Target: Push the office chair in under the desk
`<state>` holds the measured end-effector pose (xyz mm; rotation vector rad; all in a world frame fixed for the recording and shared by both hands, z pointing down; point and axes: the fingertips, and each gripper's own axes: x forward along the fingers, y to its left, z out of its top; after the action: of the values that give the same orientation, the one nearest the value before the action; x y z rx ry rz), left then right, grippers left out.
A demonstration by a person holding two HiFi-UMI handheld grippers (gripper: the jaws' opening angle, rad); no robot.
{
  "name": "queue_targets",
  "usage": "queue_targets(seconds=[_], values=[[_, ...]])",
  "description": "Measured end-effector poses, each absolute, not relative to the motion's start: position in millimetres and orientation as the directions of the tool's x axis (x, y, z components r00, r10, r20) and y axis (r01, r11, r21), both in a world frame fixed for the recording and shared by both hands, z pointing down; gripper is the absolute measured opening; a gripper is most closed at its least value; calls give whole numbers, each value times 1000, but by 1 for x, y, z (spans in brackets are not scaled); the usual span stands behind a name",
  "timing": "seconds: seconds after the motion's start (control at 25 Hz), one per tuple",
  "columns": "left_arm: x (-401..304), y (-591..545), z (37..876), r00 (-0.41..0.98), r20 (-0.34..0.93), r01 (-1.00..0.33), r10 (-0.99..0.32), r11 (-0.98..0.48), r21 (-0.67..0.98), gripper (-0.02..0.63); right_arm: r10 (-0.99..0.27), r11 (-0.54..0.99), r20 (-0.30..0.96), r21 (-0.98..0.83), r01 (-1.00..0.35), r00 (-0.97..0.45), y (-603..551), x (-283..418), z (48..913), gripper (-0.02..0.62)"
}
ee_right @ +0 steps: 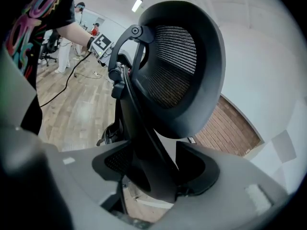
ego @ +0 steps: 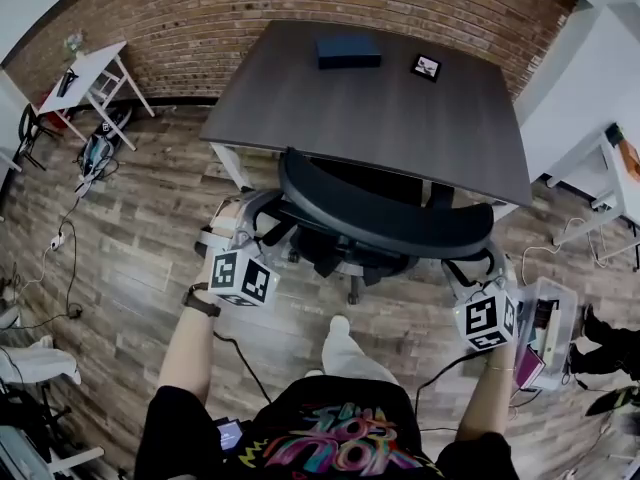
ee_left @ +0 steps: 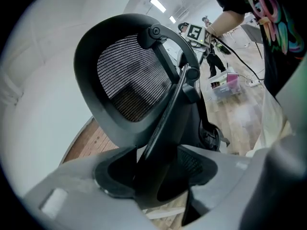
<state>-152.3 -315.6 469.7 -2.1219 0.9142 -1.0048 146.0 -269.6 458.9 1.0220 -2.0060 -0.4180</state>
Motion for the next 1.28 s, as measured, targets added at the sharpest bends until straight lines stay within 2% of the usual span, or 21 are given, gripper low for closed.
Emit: queue_targets(seconds=[0.84,1.28], values=[[-150,-442,467,438,435,-333,-787,-592,-734,262,-808,588,484,619,-520,-337,-396,149,452,291],[-150,-489,470,467,426,-320,-775,-597,-736,261,-807,582,513,602,-547,-293,-440,148,458,301]])
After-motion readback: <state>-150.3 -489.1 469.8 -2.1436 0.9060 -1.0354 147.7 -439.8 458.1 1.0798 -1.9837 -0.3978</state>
